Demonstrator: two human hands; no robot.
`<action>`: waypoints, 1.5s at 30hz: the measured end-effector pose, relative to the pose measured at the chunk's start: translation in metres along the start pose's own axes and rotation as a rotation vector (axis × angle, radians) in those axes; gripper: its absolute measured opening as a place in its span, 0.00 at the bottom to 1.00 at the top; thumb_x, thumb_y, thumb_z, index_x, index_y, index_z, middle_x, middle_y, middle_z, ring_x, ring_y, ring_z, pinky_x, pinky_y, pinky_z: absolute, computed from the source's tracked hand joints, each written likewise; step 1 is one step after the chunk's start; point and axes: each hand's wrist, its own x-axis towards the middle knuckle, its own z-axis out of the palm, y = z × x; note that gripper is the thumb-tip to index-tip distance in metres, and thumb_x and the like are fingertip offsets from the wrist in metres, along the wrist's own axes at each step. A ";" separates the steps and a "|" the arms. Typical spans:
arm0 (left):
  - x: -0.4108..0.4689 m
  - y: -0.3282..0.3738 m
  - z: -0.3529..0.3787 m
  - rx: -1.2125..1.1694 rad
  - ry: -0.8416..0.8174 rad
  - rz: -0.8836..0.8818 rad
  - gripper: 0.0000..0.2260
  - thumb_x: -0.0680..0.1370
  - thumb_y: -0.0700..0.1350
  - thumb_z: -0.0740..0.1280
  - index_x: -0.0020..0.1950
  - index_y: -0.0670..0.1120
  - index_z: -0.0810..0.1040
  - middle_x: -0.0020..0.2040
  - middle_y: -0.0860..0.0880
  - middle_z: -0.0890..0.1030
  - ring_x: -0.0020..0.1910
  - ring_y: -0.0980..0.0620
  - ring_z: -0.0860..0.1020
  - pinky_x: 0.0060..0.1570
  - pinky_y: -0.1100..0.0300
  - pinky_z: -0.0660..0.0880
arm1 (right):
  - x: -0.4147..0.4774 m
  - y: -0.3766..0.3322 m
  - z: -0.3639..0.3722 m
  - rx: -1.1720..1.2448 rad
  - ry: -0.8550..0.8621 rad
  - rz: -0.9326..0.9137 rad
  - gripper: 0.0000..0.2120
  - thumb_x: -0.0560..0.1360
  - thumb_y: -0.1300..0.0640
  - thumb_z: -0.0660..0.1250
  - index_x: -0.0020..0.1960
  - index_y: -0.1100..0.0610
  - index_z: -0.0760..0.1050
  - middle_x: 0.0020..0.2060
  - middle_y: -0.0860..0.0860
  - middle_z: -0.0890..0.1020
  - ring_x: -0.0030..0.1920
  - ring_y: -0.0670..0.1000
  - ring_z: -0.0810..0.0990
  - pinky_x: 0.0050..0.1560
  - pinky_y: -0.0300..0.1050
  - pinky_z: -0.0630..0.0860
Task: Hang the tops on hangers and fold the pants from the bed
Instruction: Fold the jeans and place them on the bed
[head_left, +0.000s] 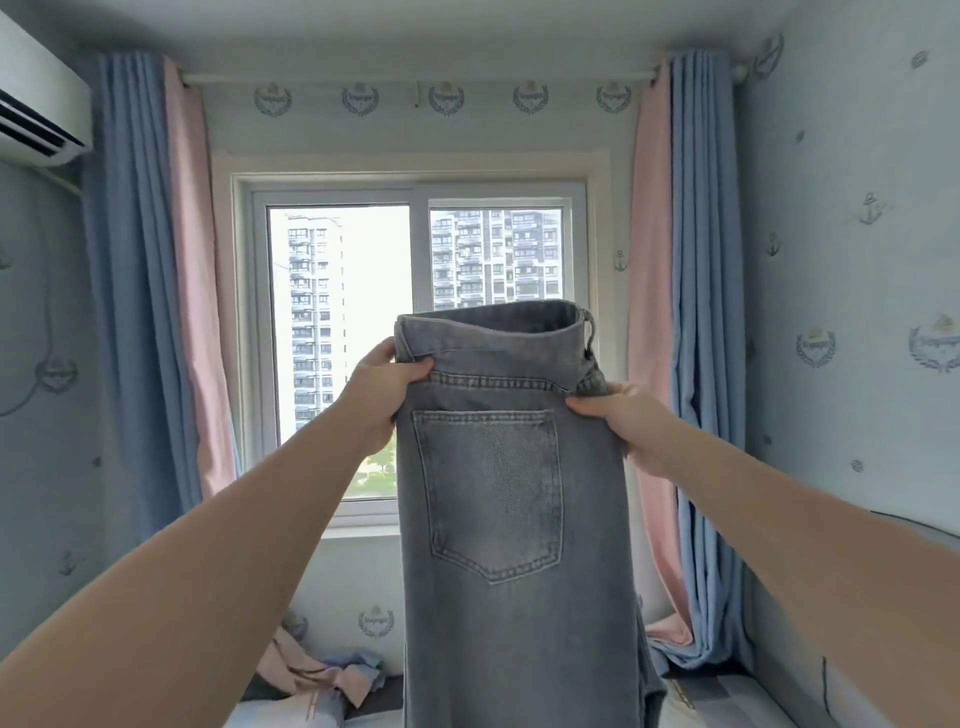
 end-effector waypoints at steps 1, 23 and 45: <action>0.001 0.006 -0.009 0.035 0.023 0.038 0.14 0.79 0.35 0.69 0.62 0.48 0.79 0.57 0.44 0.85 0.55 0.41 0.83 0.57 0.45 0.80 | 0.000 -0.008 0.012 -0.010 0.022 -0.026 0.08 0.74 0.63 0.75 0.52 0.59 0.82 0.43 0.55 0.87 0.39 0.50 0.86 0.37 0.41 0.82; -0.068 0.122 -0.148 0.281 0.159 0.353 0.04 0.83 0.46 0.63 0.57 0.51 0.70 0.52 0.50 0.77 0.51 0.53 0.77 0.51 0.54 0.75 | -0.114 -0.115 0.183 -0.105 0.178 -0.176 0.07 0.77 0.52 0.72 0.49 0.55 0.82 0.44 0.50 0.87 0.42 0.48 0.85 0.37 0.42 0.76; -0.320 0.191 -0.265 0.290 0.240 0.011 0.12 0.80 0.50 0.67 0.61 0.48 0.69 0.56 0.46 0.78 0.55 0.45 0.78 0.58 0.44 0.77 | -0.356 -0.118 0.289 -0.093 0.119 -0.096 0.11 0.78 0.47 0.70 0.42 0.53 0.81 0.37 0.46 0.87 0.41 0.46 0.84 0.38 0.39 0.76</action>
